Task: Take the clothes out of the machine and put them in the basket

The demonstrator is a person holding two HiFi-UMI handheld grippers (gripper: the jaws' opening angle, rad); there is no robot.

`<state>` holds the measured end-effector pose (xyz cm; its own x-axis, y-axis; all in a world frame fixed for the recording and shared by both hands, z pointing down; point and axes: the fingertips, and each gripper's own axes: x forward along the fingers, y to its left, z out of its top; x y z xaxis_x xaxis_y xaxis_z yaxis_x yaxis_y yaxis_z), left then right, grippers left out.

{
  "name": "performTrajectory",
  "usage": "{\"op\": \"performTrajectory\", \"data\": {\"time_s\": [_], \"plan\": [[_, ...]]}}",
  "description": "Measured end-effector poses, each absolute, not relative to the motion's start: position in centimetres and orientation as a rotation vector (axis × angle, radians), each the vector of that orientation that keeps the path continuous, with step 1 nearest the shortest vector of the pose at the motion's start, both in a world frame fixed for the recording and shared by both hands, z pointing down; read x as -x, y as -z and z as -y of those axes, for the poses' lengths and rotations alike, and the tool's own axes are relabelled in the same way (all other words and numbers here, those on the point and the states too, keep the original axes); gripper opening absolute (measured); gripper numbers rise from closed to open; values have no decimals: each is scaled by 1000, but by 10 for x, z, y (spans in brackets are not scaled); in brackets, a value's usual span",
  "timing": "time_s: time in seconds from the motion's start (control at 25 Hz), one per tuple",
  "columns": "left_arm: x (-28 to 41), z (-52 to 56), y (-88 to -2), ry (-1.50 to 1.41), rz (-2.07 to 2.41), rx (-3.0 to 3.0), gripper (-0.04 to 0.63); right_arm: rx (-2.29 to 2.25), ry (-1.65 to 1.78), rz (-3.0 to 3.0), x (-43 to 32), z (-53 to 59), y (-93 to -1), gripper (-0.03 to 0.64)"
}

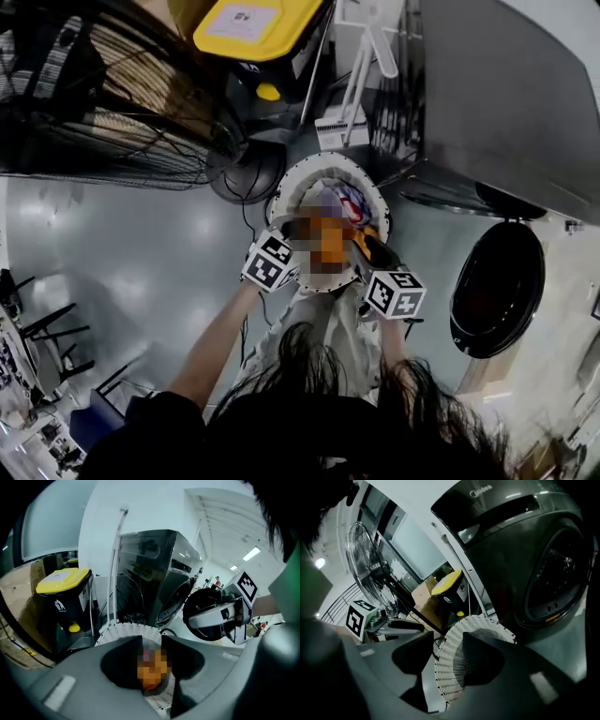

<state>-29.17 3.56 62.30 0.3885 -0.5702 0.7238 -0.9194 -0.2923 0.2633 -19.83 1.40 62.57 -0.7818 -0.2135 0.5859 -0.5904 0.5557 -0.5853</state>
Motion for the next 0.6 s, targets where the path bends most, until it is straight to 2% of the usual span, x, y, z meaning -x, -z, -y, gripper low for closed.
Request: {"op": "performTrajectory", "data": {"time_s": [0.6], "plan": [[290, -89, -483, -451, 1402, -2028, 126, -620, -950, 2541, 220, -45, -466, 178]]}}
